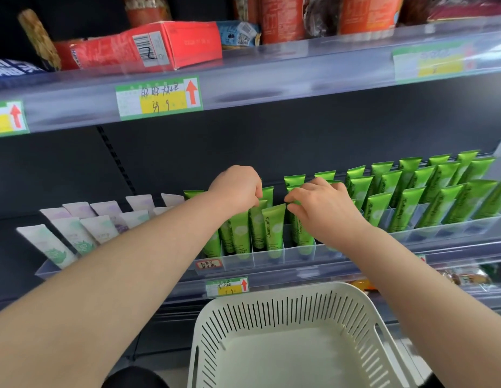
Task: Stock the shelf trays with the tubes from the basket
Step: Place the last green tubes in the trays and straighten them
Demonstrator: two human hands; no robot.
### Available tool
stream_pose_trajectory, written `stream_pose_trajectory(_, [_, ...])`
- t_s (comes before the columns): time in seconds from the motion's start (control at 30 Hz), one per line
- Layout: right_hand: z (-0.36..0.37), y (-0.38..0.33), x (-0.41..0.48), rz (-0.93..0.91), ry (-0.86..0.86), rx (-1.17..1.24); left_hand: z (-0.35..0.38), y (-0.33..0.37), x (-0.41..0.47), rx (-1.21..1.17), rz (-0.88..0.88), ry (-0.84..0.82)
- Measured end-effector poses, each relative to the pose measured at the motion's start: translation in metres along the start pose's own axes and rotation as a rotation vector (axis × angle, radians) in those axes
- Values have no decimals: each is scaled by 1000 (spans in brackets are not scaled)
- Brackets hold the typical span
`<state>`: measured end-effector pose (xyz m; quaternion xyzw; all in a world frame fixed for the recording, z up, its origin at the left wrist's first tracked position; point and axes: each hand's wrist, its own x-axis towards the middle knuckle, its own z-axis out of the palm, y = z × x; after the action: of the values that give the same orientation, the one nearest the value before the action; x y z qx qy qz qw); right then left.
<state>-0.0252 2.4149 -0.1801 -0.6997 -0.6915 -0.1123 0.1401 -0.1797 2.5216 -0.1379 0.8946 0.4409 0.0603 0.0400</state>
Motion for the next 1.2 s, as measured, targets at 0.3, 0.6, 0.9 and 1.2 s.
stream_pose_trajectory(0.3, [-5,1,-5,-3,15,18,4,17,8,1,27,36])
stream_pose_trajectory(0.6, [-7,-1,5,-10,80,43,-11,5,14,-173,-29,134])
stream_pose_trajectory(0.9, [0,0,16,-7,42,43,-7,-7,38,-10,-79,87])
stream_pose_trajectory(1.2, [2,11,16,14,45,44,3,2,56,81,-37,116])
